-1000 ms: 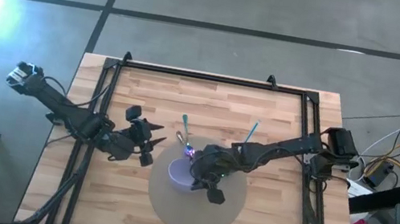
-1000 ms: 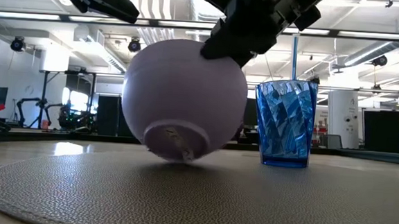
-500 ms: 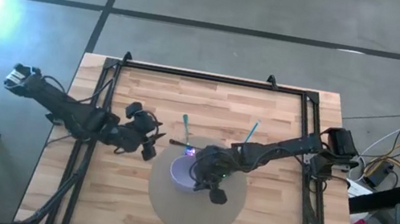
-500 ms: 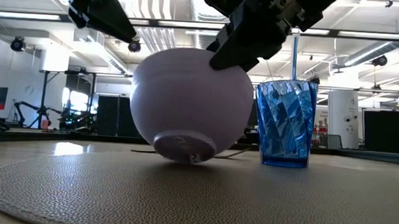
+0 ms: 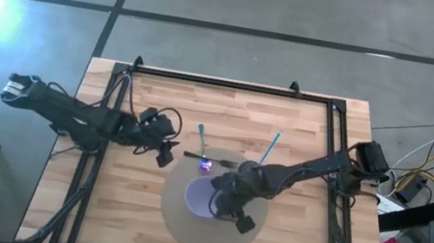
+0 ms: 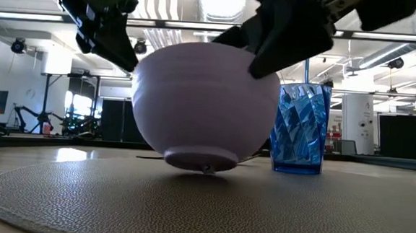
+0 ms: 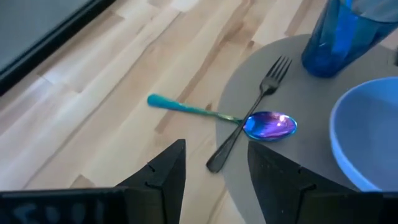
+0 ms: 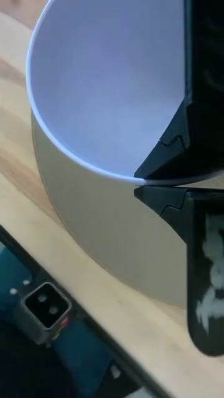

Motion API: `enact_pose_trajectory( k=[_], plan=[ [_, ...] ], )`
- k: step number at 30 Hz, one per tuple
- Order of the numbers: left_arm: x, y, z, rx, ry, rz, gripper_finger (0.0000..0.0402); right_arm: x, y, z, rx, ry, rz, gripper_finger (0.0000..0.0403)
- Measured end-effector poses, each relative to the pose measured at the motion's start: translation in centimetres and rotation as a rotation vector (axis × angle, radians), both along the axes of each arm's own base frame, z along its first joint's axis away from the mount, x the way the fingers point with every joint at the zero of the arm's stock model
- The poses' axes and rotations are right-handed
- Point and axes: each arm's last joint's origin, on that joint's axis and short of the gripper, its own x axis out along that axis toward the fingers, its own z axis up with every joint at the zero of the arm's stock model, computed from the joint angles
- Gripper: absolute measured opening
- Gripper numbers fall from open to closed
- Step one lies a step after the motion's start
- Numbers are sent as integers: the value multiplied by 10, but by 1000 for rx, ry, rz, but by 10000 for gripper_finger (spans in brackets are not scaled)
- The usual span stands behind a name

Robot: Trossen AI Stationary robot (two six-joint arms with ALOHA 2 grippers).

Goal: Pick & Place Utensil
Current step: Adjust the bowl on the mat

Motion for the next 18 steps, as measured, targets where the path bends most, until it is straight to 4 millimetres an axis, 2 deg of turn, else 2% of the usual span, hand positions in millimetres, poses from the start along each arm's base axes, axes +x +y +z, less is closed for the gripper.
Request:
enact_pose_trajectory(
  k=[7, 18],
  plan=[
    [0, 8, -1, 19, 17, 7, 165, 2, 13, 9, -155, -112, 25, 13],
    [3, 26, 5, -22, 34, -56, 165, 1, 11, 12, -240, -81, 39, 13]
  ],
)
